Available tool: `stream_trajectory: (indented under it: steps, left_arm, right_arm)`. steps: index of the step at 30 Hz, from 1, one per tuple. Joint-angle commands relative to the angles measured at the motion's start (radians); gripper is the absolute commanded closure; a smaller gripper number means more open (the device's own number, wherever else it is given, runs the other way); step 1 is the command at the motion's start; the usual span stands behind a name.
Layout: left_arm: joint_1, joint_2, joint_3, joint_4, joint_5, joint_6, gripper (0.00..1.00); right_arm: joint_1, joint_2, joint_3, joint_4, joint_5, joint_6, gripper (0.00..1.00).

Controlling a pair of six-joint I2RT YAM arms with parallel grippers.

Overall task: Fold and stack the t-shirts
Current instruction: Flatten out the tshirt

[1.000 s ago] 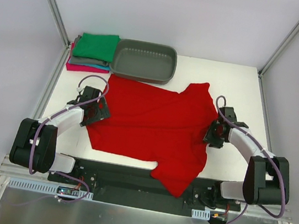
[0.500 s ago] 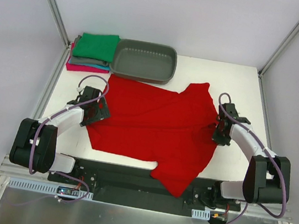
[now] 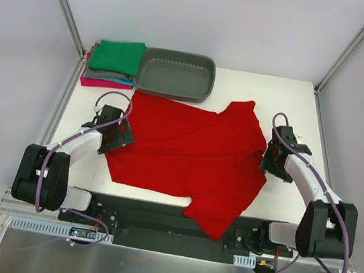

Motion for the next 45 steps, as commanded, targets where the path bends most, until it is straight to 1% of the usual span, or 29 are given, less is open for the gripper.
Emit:
stream_trajectory:
  steps: [1,3,6,11,12,14,15,18,19,22,24,26,29,32,35,37,39,41,43,45]
  left_arm:
    - [-0.002,0.054,-0.052,-0.059,0.071,-0.003,0.01]
    - [-0.002,0.052,-0.054,-0.059,0.071,-0.005,0.01]
    - [-0.002,0.054,-0.054,-0.059,0.071,-0.006,0.01]
    - [-0.002,0.052,-0.054,-0.059,0.069,-0.006,0.01]
    - [-0.002,0.054,-0.054,-0.06,0.069,-0.006,0.01]
    - [-0.002,0.052,-0.054,-0.059,0.069,-0.006,0.01]
    - [-0.002,0.052,-0.054,-0.059,0.071,-0.006,0.01]
    - [-0.002,0.052,-0.054,-0.059,0.071,-0.006,0.01]
    - [-0.002,0.054,-0.054,-0.059,0.071,-0.006,0.01]
    - [-0.002,0.054,-0.054,-0.059,0.071,-0.005,0.01]
    - [-0.002,0.054,-0.052,-0.059,0.071,-0.006,0.01]
    - [-0.002,0.054,-0.054,-0.059,0.069,-0.006,0.01]
    - [-0.002,0.054,-0.054,-0.06,0.071,-0.006,0.01]
    - [-0.002,0.052,-0.054,-0.059,0.071,-0.006,0.01]
    - [-0.002,0.049,-0.055,-0.059,0.071,-0.005,0.01]
    - [-0.002,0.049,-0.055,-0.059,0.071,-0.005,0.01]
    - [-0.002,0.051,-0.055,-0.059,0.069,-0.006,0.01]
    - [-0.002,0.052,-0.055,-0.059,0.071,-0.006,0.01]
    - [-0.002,0.051,-0.057,-0.059,0.071,-0.005,0.01]
    - [-0.002,0.051,-0.054,-0.06,0.071,-0.005,0.01]
  right_arm:
    - [-0.025,-0.065,-0.055,0.141,-0.237,-0.069,0.31]
    - [-0.042,-0.013,-0.023,0.128,-0.211,-0.058,0.34]
    - [-0.056,0.063,0.006,0.128,-0.236,-0.064,0.39]
    - [-0.058,0.179,0.0,0.198,-0.256,-0.061,0.4]
    - [-0.059,0.192,-0.004,0.203,-0.225,-0.049,0.44]
    - [-0.071,0.215,0.012,0.13,-0.121,0.017,0.63]
    - [-0.086,0.213,0.017,0.099,-0.095,0.034,0.65]
    - [-0.131,0.17,-0.011,0.079,-0.091,0.076,0.64]
    - [-0.139,0.161,-0.015,0.06,-0.098,0.086,0.62]
    - [-0.142,0.138,-0.044,0.017,-0.127,0.088,0.59]
    - [-0.142,0.143,-0.058,-0.021,-0.115,0.088,0.58]
    - [-0.143,0.146,-0.075,-0.033,-0.095,0.091,0.58]
    - [-0.142,0.123,-0.084,-0.035,-0.113,0.091,0.58]
    - [-0.142,0.045,-0.058,-0.037,-0.107,0.083,0.57]
    - [-0.143,-0.034,0.006,-0.076,-0.067,0.079,0.52]
    - [-0.143,-0.084,0.04,-0.047,-0.097,0.041,0.51]
    - [-0.143,-0.106,0.058,0.031,-0.16,-0.01,0.45]
    - [-0.143,-0.072,0.08,0.11,-0.229,-0.076,0.44]
    - [-0.143,0.0,0.118,0.152,-0.288,-0.136,0.45]
    - [-0.143,0.081,0.155,0.166,-0.282,-0.22,0.49]
